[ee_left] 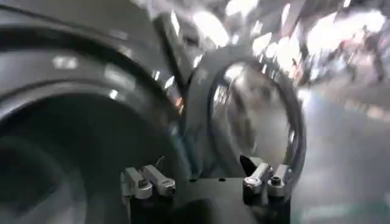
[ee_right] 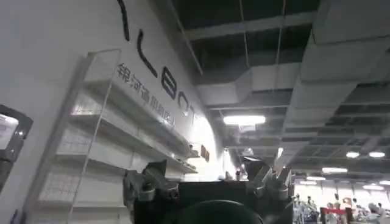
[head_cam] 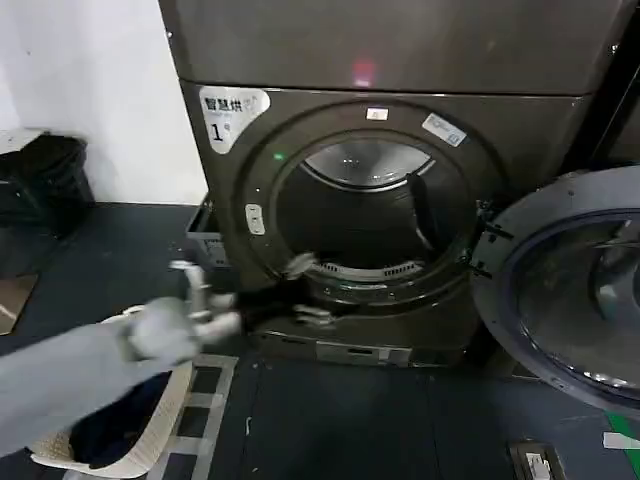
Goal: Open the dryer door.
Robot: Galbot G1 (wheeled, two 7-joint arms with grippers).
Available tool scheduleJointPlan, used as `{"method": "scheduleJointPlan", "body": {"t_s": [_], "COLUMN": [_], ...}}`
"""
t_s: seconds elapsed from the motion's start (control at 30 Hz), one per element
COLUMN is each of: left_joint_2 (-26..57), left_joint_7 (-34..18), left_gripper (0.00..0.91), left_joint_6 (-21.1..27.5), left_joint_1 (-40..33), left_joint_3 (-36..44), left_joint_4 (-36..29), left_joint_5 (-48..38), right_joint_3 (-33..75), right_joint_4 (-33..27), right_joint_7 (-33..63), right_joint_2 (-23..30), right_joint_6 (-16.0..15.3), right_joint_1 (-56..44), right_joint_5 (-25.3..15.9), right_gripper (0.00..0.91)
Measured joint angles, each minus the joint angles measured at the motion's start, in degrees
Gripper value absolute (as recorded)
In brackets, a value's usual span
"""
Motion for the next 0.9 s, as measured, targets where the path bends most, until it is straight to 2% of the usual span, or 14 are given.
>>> {"method": "scheduleJointPlan", "body": {"t_s": [0.13, 0.33, 0.47, 0.6, 0.77, 0.9], "left_joint_2": [9.9, 21.6, 26.1, 29.7, 31.5, 32.9], "left_joint_7": [-1.0, 0.5, 0.4, 8.0, 19.3, 24.0], "left_gripper": [0.907, 0.907, 0.907, 0.907, 0.907, 0.907], "left_joint_6": [-0.2, -4.9, -1.2, 2.5, 2.1, 1.7], "left_joint_1": [4.9, 14.7, 19.9, 23.1, 24.7, 25.7], "left_joint_3": [-4.2, -9.0, -11.2, -13.8, -17.7, -19.8], "left_joint_4": [-1.1, 1.4, 6.0, 9.5, 14.8, 18.5], "left_joint_5": [3.6, 11.6, 15.8, 20.0, 25.4, 28.0], "right_joint_3": [-1.1, -3.0, -4.0, -4.7, -5.1, -5.2], "right_joint_4": [0.0, -0.5, -1.4, -1.8, -2.2, -2.6], "right_joint_7": [-0.1, -0.1, 0.3, 0.4, 0.3, 0.3], "right_joint_2": [0.3, 0.9, 0.8, 0.8, 0.6, 0.5], "right_joint_6": [0.8, 1.4, 2.9, 3.0, 2.9, 2.8], "right_joint_1": [0.8, 2.2, 2.6, 3.2, 3.6, 3.5], "right_joint_5": [-0.3, -0.9, -1.0, -1.0, -1.0, -1.0], "right_gripper": [0.907, 0.907, 0.907, 0.907, 0.907, 0.907]}}
